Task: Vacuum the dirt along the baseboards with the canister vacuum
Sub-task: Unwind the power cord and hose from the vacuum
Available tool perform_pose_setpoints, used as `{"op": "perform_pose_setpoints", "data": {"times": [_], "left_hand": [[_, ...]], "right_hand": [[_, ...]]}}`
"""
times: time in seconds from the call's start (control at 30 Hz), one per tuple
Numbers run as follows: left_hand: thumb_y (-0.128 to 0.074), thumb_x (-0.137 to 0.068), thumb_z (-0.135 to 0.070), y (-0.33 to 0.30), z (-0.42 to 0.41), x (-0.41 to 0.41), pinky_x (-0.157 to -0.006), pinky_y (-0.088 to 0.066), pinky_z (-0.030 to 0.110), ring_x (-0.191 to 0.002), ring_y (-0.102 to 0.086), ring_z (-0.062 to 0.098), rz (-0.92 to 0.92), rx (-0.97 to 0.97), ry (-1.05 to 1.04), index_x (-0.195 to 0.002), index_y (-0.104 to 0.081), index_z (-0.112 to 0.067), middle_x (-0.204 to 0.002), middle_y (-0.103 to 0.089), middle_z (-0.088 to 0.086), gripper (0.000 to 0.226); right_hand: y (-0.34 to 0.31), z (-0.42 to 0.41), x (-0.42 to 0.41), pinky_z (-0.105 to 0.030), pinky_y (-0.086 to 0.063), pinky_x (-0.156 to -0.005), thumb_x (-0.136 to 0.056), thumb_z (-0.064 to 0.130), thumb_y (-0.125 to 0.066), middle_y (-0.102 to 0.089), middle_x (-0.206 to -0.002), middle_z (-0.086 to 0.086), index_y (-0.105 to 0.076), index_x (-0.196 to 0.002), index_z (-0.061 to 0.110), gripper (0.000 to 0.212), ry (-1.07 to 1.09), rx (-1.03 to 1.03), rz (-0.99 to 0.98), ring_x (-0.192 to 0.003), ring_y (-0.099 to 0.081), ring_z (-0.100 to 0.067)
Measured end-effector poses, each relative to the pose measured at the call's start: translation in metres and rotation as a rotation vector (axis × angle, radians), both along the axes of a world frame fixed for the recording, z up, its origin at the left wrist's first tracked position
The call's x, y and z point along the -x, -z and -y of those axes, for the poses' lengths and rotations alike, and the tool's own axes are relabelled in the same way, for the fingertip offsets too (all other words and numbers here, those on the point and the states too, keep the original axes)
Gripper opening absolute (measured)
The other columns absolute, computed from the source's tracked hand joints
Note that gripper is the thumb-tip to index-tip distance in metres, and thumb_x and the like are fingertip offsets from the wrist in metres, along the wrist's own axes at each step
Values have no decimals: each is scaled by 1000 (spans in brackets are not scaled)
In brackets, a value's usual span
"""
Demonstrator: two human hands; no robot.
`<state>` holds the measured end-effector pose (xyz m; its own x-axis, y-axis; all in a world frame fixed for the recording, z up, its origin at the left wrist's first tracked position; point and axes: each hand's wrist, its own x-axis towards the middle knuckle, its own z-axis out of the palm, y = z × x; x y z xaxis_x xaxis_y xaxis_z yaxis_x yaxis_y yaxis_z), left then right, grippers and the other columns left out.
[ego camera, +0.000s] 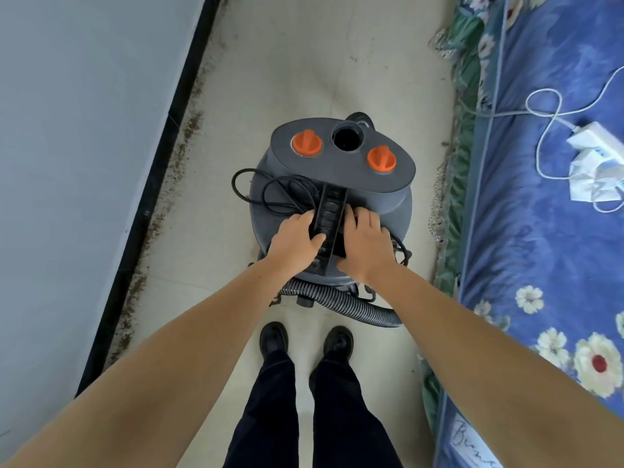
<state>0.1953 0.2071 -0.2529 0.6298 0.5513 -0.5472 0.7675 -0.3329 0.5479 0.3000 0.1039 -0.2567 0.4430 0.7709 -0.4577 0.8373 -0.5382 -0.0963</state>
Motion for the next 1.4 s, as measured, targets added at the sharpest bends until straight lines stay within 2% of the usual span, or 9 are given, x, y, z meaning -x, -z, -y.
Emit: {"op": "perform_pose_setpoints", "data": {"times": [0.23,0.43,0.57,0.8,0.93,1.07,1.17,1.27,1.4], "left_hand": [[-57,-92,-43,-2,0,-3,-99,-34,43,-125,-33,29,-97,-396,65,-138,-38,-22,-134,-37,10,55],[-57,-90,-47,-5,4,-11,-104,-30,46,-136,-24,31,-179,-430,-31,-146,-22,-18,-148,-24,13,72],[-55,-95,-37,-11,3,-19,-108,-30,53,-141,-23,33,-200,-221,-100,-153,-6,-23,-155,-17,13,77],[-39,-102,-26,-54,61,-27,-111,-27,39,-143,-23,29,15,-225,-48,-143,-36,-8,-150,-32,17,45],[-29,-100,-52,-122,97,-31,-80,-46,19,-110,-59,20,356,721,-462,-118,-61,-12,-114,-64,5,55],[-24,-86,-73,-170,87,-24,-80,-55,40,-97,-64,26,634,1181,-813,-121,-55,-13,-107,-66,12,77],[-33,-72,-82,-201,78,-10,-83,-53,46,-108,-63,21,646,1146,-743,-118,-59,-20,-113,-69,5,81],[-41,-70,-78,-225,81,3,-92,-47,43,-111,-63,15,630,913,-542,-122,-58,-29,-112,-71,-2,73],[-38,-98,-48,-263,81,24,-87,-44,31,-63,-48,13,757,723,-435,-119,-59,-11,-65,-52,-4,47]], "right_hand": [[-5,4,-23,-38,-44,-65,-85,16,-61,-59,-111,-15,-27,-134,9,59,191,83,-19,-94,-63,-37],[-12,56,-50,-31,-34,-55,-93,17,-42,-60,-85,-12,-39,-117,13,24,305,83,16,-71,-51,-31],[-27,134,-82,-29,-38,-62,-94,18,-44,-68,-85,-9,-54,-105,17,15,565,74,-211,-91,-63,-33],[-73,152,-58,-9,-37,-43,-86,7,-49,-65,-68,4,-54,-86,27,21,654,-273,-475,-53,-53,-1],[-109,132,-26,-5,-38,-50,-87,4,-51,-59,-69,17,-53,-94,29,26,443,-413,-537,-54,-55,9],[-135,134,2,-13,-35,-56,-91,9,-52,-50,-79,14,-56,-106,25,22,179,-497,-487,-65,-50,-1],[-158,138,10,-21,-37,-57,-95,18,-51,-48,-79,14,-56,-117,31,25,17,-532,-436,-64,-48,-5],[-186,133,7,-11,-36,-49,-97,23,-52,-60,-62,21,-53,-85,53,32,95,-565,-609,-51,-54,1],[-215,120,-3,-9,-44,-53,-96,21,-57,-66,-58,10,-64,-80,30,19,209,-600,-753,-53,-61,1]]}}
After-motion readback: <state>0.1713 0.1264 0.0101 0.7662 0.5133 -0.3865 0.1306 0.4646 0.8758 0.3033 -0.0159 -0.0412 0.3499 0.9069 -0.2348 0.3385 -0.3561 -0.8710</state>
